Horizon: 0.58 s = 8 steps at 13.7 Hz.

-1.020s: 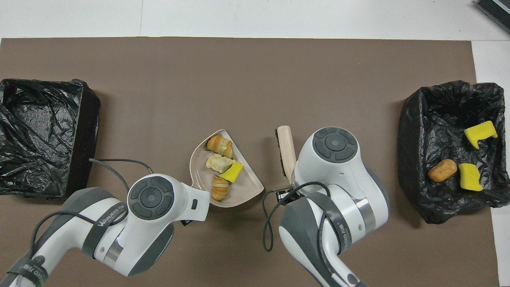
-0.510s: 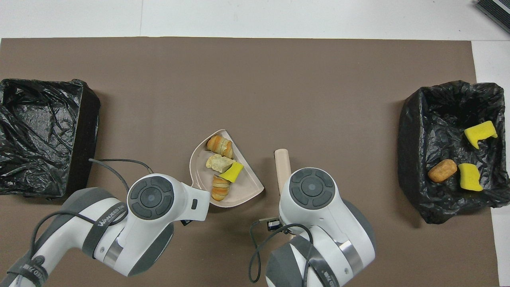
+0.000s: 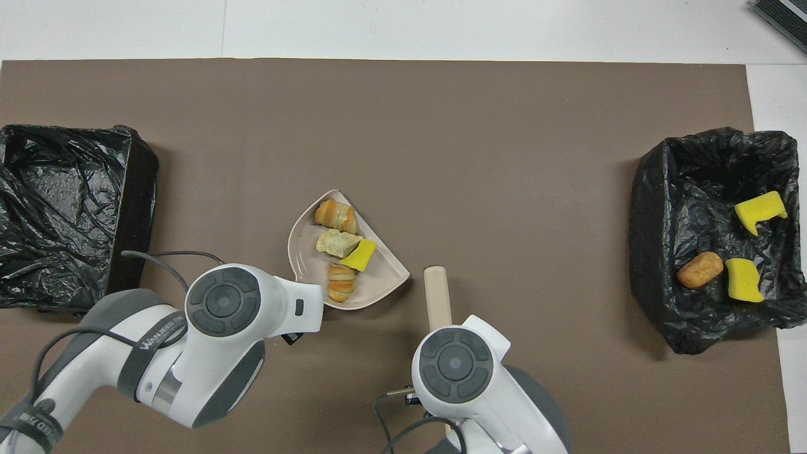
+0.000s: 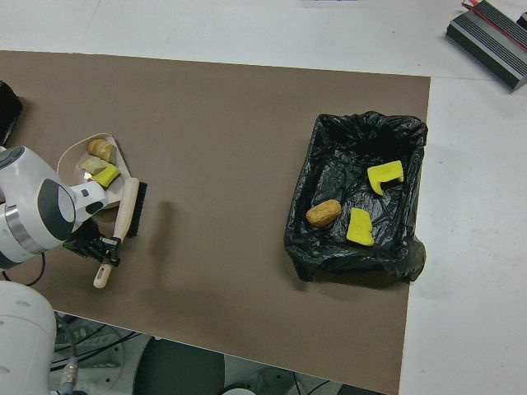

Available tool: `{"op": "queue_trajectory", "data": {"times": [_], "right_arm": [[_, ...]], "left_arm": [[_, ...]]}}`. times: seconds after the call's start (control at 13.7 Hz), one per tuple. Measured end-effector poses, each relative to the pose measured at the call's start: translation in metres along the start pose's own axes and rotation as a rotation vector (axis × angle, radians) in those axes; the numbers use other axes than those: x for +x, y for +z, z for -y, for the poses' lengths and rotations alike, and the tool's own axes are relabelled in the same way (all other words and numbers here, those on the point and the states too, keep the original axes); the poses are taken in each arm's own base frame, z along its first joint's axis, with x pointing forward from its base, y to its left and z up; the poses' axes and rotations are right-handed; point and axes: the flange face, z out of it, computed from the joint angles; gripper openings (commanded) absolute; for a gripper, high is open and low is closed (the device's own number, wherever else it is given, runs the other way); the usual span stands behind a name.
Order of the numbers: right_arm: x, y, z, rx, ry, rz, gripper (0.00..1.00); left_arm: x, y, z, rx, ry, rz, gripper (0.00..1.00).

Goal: Sweep and dump trash in bin
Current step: 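Carry the dustpan to the bin nearest the left gripper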

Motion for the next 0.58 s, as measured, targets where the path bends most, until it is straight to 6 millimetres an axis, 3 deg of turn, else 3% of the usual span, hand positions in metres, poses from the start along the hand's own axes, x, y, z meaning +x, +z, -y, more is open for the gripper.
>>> {"op": "queue_trajectory", "data": {"times": [0.22,0.36,0.58], "right_arm": [[-0.013,0.006,0.019,0.015,-0.006,-0.021,0.00],[-0.010,0.013,0.027,0.031,-0.012,-0.030,0.00],[-0.002,0.037,0.056,0.045,0.010,-0.043,0.00]], "left_arm": [[-0.017,-0.023,0.060,0.008,-0.135,-0.038,0.00],[-0.038,-0.052,0.100,0.009,-0.224,-0.040,0.00],[-0.071,-0.097,0.141,0.000,-0.326,-0.020,0.00]]}}
